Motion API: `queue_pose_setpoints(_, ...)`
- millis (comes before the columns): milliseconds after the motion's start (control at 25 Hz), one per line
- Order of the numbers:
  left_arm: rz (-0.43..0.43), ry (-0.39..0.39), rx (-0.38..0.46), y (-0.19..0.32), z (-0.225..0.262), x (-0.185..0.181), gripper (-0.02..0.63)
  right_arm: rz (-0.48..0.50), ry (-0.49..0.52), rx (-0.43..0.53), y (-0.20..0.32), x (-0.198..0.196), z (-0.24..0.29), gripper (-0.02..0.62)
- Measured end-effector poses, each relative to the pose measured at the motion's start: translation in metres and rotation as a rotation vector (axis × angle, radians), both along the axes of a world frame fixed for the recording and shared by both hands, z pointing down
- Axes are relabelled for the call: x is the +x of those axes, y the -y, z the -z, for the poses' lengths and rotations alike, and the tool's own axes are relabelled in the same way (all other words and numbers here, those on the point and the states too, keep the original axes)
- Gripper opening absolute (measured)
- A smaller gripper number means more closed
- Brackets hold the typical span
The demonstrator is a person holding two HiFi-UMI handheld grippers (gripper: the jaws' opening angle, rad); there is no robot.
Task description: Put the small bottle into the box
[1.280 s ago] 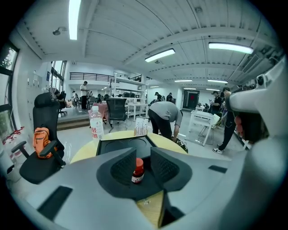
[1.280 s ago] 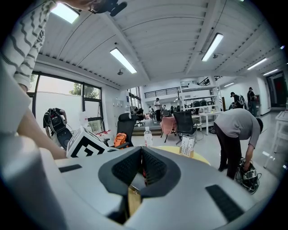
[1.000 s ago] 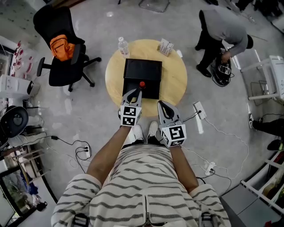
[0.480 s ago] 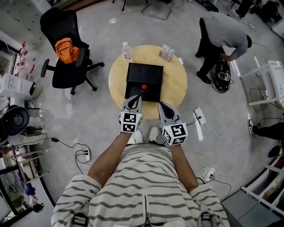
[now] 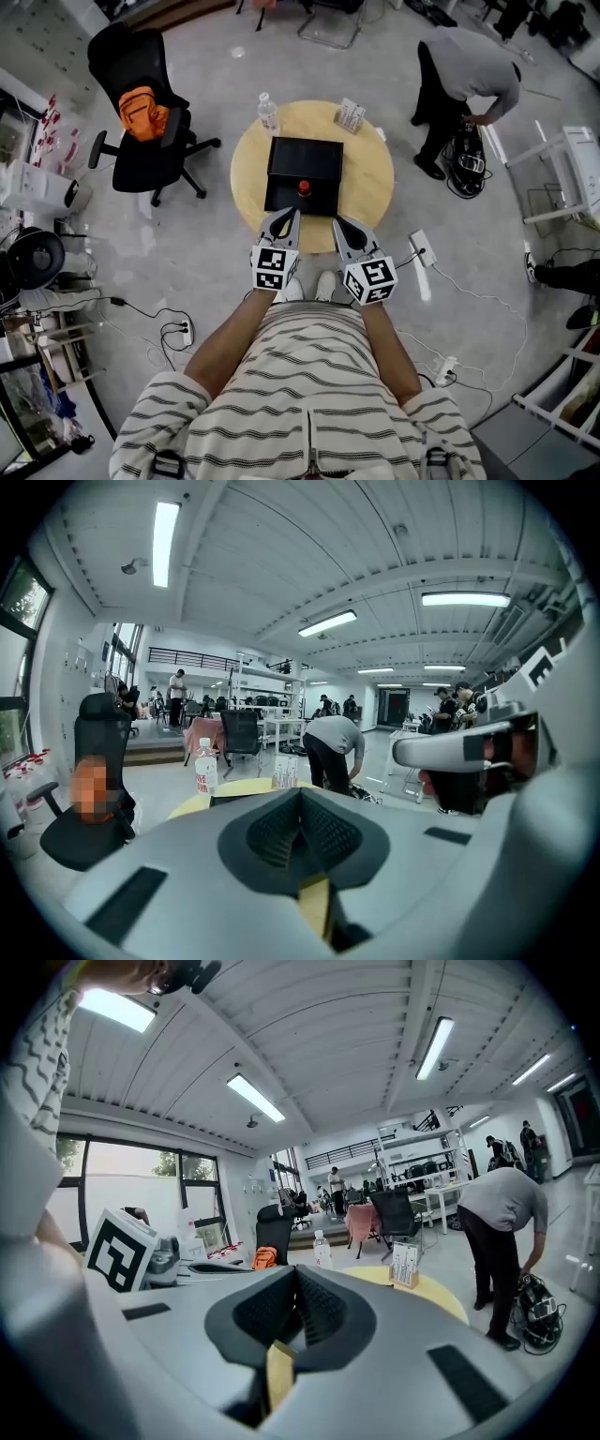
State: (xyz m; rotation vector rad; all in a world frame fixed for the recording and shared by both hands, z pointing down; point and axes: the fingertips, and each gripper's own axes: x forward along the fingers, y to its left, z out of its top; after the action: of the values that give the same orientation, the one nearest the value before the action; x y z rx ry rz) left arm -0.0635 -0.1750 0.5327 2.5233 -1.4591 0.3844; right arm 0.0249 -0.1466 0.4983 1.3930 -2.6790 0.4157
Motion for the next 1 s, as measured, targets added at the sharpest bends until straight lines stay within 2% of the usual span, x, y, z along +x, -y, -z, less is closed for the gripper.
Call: queue_pose_setpoints(1000, 0.008, -0.013, 0.067, -0.021, 0.03, 0.004, 0.021, 0.031, -0.029, 0.041, -0.001, 0.0, 0.008, 0.02)
